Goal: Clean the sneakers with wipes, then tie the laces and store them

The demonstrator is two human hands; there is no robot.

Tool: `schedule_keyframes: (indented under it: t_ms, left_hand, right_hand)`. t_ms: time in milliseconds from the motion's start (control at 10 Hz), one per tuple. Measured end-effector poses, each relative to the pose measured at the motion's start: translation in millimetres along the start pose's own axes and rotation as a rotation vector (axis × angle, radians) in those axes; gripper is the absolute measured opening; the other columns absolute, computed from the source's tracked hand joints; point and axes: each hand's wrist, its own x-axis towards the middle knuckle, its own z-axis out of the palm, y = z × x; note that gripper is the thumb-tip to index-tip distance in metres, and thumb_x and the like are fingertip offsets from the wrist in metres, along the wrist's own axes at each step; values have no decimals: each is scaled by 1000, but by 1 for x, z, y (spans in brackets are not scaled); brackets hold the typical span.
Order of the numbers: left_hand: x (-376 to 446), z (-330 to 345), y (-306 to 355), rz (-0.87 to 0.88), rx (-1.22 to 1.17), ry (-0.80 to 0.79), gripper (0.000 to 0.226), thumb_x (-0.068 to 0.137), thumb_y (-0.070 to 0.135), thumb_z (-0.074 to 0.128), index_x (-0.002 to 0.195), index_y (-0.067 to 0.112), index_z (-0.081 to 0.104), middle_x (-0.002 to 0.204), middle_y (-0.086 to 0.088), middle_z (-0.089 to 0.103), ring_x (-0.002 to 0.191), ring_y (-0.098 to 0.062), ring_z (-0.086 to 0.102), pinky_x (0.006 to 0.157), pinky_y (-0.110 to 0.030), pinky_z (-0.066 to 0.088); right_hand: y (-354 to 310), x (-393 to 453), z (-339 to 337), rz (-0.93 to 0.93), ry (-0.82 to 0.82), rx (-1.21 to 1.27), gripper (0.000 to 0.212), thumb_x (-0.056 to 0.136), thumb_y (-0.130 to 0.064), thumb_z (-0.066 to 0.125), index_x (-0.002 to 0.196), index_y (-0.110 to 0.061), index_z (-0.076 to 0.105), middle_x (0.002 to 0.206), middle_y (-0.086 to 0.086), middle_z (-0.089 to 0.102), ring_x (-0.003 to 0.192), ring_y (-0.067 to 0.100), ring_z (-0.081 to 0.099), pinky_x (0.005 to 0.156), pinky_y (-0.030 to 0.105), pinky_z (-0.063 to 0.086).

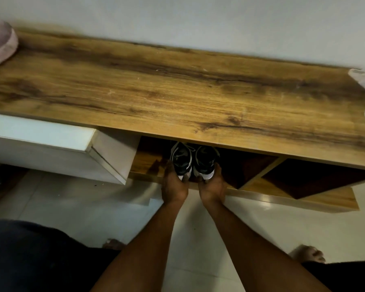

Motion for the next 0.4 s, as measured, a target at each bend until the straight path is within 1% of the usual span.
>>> schedule_keyframes:
  t_ms: [100, 200, 300, 400]
  left_hand:
    - [-18, -5, 0, 73, 118, -25, 79, 97, 40, 66, 163, 21, 25, 163, -9, 38, 145, -36, 42, 110, -51, 47]
    - [-34, -18, 11, 87, 190, -41, 80, 99, 43, 62, 164, 17, 22, 168, -10, 27, 152, -36, 31, 120, -52, 35]
    - [-50, -28, 20, 167, 237, -23, 84, 99, 50, 60, 164, 14, 20, 170, -11, 22, 158, -30, 17, 128, -49, 18]
    - [-65, -36, 31, 190, 302, -48, 85, 101, 53, 54, 165, 15, 14, 172, -8, 15, 160, -26, 8, 129, -46, 9]
  right_hand:
    - [-3, -13, -9, 14, -6, -81, 68, 92, -35, 70, 151, -22, 40, 138, 10, 60, 124, 33, 60, 92, 40, 52]
    - [-6, -23, -25, 49, -36, -149, 69, 97, -45, 59, 156, -21, 31, 149, 11, 51, 134, 34, 52, 100, 45, 50]
    - [-6, -34, -45, 37, -46, -167, 71, 101, -48, 51, 159, -19, 24, 160, 12, 38, 145, 33, 40, 109, 47, 44]
    - [-9, -47, -65, -2, -70, -195, 70, 103, -49, 48, 160, -19, 23, 165, 11, 31, 151, 31, 31, 115, 46, 37]
